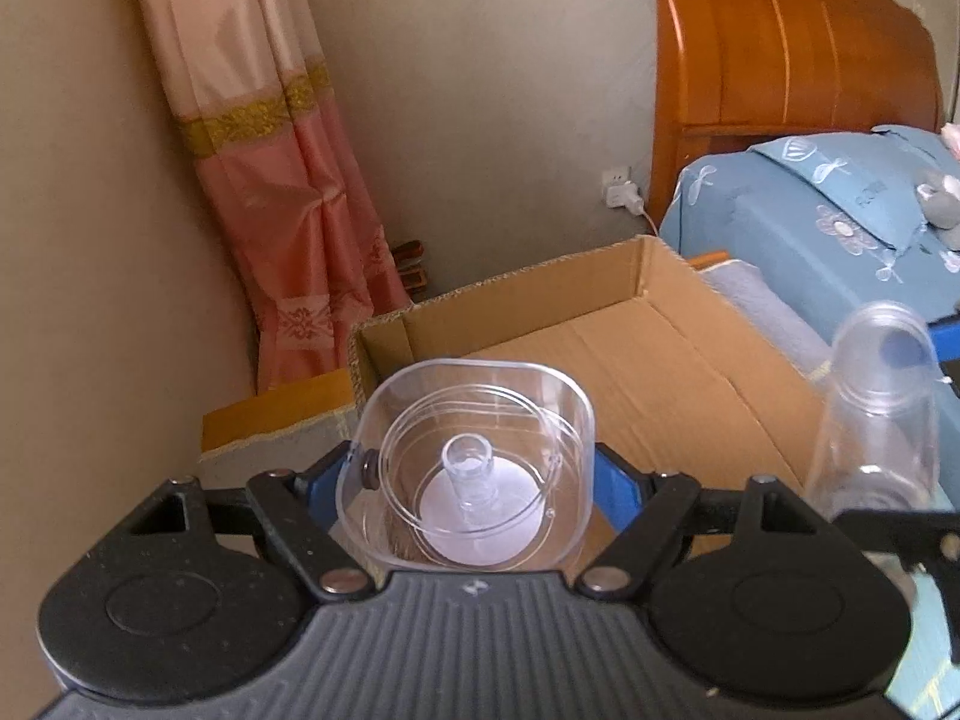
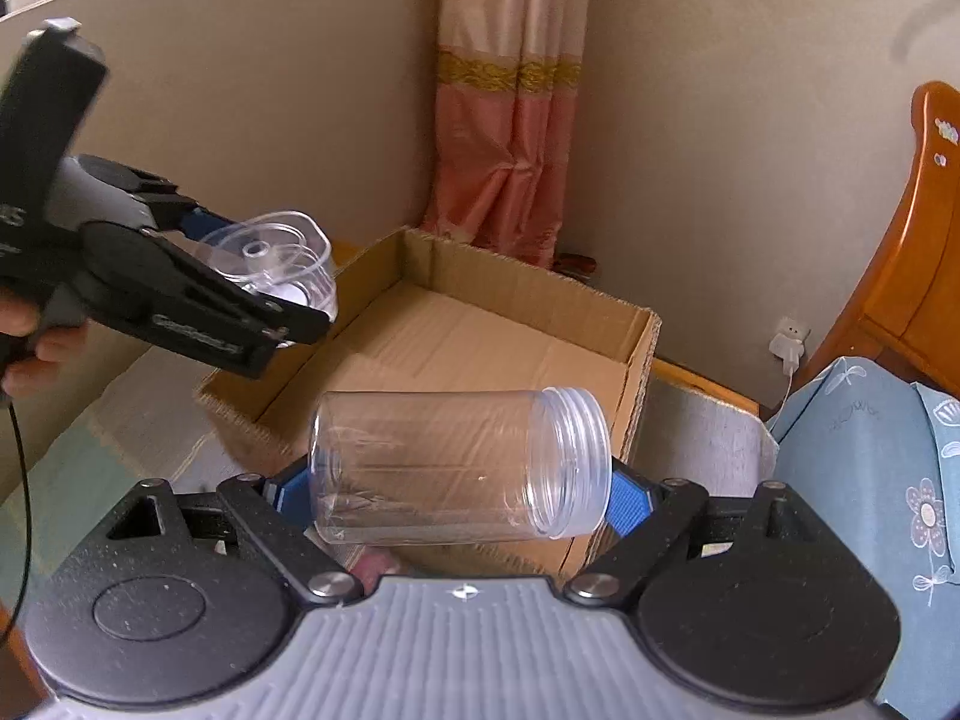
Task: Organize rigid objects
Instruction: 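Carry both clear containers into the cardboard box and open both tools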
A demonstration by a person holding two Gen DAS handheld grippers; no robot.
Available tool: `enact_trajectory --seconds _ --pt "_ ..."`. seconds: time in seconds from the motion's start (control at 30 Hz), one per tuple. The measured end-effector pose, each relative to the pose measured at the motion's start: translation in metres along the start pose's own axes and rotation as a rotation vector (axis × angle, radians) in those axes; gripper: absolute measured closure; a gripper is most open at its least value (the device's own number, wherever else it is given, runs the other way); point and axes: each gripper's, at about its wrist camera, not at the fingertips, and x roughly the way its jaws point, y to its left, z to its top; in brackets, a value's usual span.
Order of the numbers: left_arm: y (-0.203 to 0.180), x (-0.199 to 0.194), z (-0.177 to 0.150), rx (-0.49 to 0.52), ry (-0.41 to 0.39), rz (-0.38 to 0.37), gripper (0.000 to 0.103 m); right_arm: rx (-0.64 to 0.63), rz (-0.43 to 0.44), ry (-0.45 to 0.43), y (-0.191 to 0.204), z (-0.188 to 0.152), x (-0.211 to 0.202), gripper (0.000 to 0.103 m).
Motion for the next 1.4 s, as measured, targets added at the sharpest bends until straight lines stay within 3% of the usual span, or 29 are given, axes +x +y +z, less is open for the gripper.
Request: enact_trajectory --seconds 0.2,0.4,0.87,0.93,1.0,1.4 --pt "0.002 0.039 0.019 -0.041 0.018 0.052 0.022 0.016 -0.018 0.019 -0.014 0.014 0.020 0.010" --pt "0.009 0.050 0.023 -0.081 -0.018 0.084 0.018 0.046 -0.028 0.031 -0.025 0.018 0.039 0.010" --pt "0.022 -0.004 0.009 -0.062 -0.046 0.052 0.015 0.054 -0.048 0.066 -0.037 0.044 0.088 0.010" --pt "0.026 -0.010 0.007 -0.076 -0.053 0.045 0.015 0.036 -0.065 0.063 -0.036 0.050 0.095 0.001" --pt "0.028 -0.014 0.004 -0.086 -0.056 0.045 0.015 0.028 -0.069 0.059 -0.035 0.052 0.097 0.000" --pt "0.019 -0.047 -0.024 -0.093 -0.064 0.003 0.014 0.084 -0.076 0.023 -0.027 0.021 0.049 0.000"
